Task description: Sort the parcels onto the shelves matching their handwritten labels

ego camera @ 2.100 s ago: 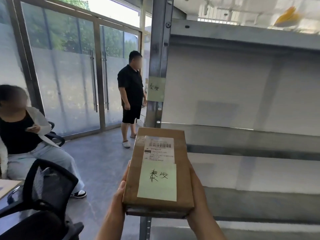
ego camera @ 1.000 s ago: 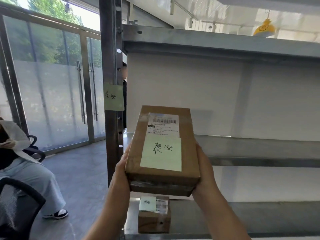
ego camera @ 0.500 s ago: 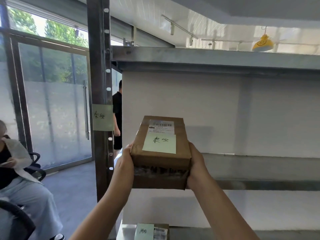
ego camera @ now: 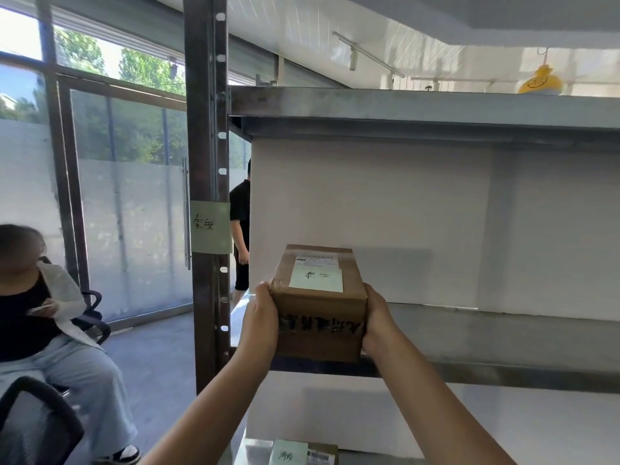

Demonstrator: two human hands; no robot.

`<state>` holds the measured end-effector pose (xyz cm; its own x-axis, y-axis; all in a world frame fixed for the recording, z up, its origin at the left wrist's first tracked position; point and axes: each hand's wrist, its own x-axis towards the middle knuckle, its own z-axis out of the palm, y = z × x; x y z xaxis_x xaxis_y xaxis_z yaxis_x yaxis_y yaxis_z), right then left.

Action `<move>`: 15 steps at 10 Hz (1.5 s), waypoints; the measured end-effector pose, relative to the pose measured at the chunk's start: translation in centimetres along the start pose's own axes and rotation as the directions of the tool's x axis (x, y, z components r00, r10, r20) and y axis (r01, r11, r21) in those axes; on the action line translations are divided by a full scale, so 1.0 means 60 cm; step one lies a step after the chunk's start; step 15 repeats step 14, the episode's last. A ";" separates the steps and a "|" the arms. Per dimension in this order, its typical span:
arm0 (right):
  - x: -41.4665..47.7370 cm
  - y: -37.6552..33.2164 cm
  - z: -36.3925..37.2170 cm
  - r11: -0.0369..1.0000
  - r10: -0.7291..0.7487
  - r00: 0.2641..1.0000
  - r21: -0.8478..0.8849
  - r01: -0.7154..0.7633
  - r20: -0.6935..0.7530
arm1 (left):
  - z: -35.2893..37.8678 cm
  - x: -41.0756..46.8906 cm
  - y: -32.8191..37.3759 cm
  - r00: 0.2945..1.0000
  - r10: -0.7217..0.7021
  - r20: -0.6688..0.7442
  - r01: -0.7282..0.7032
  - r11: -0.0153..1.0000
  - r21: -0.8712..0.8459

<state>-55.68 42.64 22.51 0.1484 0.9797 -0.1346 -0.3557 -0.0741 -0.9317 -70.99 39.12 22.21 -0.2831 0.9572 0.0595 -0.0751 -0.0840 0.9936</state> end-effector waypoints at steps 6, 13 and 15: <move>0.051 0.016 -0.010 0.998 0.067 0.996 0.014 -0.066 -0.050 | 0.028 0.052 -0.033 1.000 -0.024 -0.012 0.024 0.999 0.043; 0.041 0.050 -0.027 0.995 -0.092 0.990 -0.048 0.088 -0.105 | -0.009 0.034 -0.062 0.985 0.168 -0.047 -0.168 0.986 0.004; 0.009 0.049 -0.033 0.986 -0.140 0.974 -0.114 0.121 -0.176 | -0.030 0.018 -0.076 0.982 0.175 -0.076 -0.173 0.984 0.039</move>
